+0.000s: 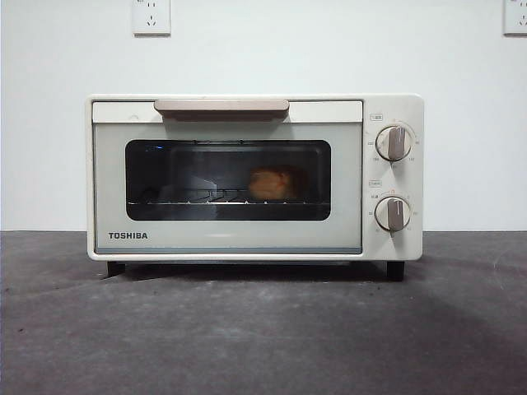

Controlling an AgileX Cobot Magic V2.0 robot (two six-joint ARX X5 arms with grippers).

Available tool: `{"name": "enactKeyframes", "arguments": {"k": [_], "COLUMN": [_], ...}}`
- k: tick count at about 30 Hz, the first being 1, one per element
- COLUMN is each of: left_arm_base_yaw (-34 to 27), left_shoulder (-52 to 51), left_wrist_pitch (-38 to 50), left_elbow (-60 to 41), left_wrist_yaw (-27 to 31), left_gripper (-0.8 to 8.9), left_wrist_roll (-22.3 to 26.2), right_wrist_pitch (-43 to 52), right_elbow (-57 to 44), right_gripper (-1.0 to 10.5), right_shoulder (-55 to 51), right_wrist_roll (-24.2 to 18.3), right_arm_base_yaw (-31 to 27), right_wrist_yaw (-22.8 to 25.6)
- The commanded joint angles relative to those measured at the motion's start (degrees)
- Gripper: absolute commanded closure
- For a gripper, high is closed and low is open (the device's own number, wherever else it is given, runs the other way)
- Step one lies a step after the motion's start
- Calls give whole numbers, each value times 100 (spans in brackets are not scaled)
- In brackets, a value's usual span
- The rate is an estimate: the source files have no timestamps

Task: The left arm flap open the oven, the right arm pick bread and place it into oven, the left arm flap close the oven

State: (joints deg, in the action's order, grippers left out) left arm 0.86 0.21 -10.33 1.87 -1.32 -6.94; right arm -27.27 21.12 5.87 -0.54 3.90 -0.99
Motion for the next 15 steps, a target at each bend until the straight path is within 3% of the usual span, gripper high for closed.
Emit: {"name": "enactKeyframes", "arguments": {"k": [1,5,15], "left_arm_base_yaw": [-15,-15,-13], "left_shoulder": [-2,-2,-2], "left_wrist_pitch": [-37,-37,-31], "left_elbow": [-118,-118,-118], "left_wrist_yaw": [28,28,28], "left_gripper": [786,786,786], "left_wrist_roll": [46,46,46], "right_wrist_pitch": [962,1775,1768], "right_elbow": [-638,-1368,-2048], "right_gripper": [926,927,927], "right_shoulder": [-278,-514,-566], "right_wrist_roll": [-186,-190,-144], "right_arm_base_yaw": [-68,-83,-133], "right_wrist_yaw": [-125,-201,-162]}}
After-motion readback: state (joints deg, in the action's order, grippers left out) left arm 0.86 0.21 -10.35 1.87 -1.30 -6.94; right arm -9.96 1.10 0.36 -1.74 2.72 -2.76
